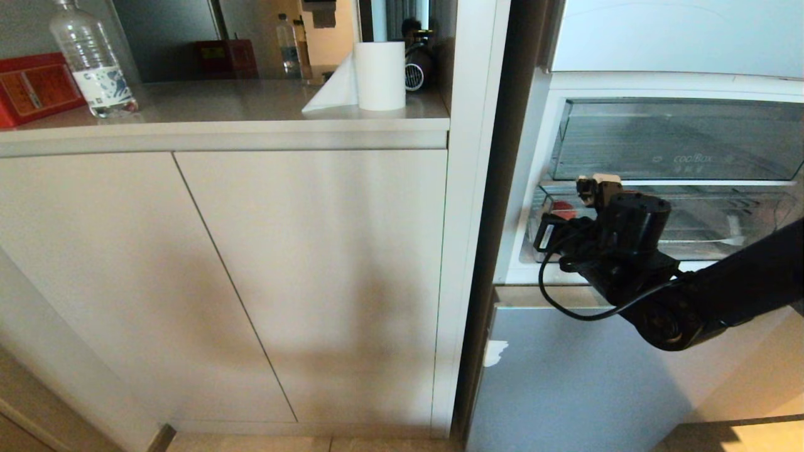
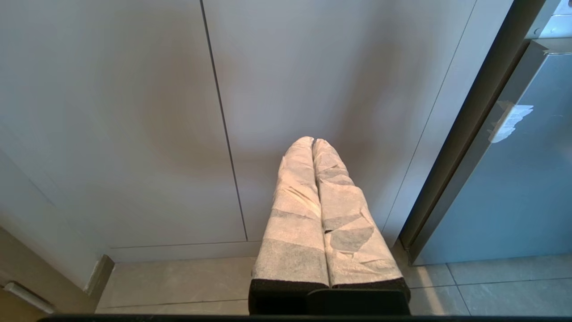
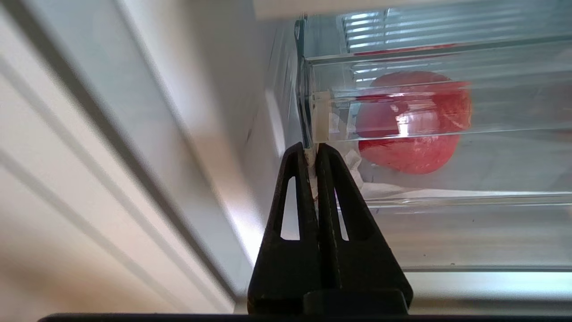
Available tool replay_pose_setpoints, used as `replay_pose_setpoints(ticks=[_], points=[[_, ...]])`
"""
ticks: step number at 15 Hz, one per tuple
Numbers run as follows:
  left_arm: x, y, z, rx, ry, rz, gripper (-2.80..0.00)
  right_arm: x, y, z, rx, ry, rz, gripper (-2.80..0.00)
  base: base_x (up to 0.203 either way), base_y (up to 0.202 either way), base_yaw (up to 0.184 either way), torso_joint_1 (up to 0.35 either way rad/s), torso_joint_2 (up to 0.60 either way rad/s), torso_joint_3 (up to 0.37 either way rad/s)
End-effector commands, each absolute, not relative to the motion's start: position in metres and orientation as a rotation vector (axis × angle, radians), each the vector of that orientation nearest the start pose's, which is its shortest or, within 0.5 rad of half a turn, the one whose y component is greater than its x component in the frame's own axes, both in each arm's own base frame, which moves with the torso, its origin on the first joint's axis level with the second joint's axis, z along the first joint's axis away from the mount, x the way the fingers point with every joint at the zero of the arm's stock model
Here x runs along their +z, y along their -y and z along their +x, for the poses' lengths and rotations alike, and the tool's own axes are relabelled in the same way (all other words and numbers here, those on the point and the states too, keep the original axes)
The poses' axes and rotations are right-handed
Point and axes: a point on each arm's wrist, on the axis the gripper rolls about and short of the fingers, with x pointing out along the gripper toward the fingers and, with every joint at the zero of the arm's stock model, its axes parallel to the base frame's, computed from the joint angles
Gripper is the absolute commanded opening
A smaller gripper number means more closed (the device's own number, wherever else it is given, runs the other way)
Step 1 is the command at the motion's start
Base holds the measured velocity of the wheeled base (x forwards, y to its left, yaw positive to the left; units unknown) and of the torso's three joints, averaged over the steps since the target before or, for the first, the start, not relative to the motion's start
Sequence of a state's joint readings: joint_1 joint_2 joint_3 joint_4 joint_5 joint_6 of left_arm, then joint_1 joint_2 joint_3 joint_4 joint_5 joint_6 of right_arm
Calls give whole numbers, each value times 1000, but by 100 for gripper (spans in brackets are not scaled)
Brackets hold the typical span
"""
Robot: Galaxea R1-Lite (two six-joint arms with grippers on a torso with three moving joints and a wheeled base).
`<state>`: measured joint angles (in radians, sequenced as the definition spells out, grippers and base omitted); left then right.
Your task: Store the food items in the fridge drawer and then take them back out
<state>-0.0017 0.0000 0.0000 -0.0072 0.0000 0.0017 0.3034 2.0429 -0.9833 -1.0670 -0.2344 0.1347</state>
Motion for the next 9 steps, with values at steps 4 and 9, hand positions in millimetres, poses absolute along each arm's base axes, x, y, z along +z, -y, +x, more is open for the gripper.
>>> replay_pose_setpoints(ticks=[4, 9], points=[[76, 0, -23, -2, 6, 2, -280, 161, -108, 314, 110, -46, 155, -280, 0, 0, 0, 0, 0, 0], [76, 0, -23, -2, 6, 2, -280, 163, -102, 251, 161, -92, 172, -280, 0, 0, 0, 0, 0, 0]])
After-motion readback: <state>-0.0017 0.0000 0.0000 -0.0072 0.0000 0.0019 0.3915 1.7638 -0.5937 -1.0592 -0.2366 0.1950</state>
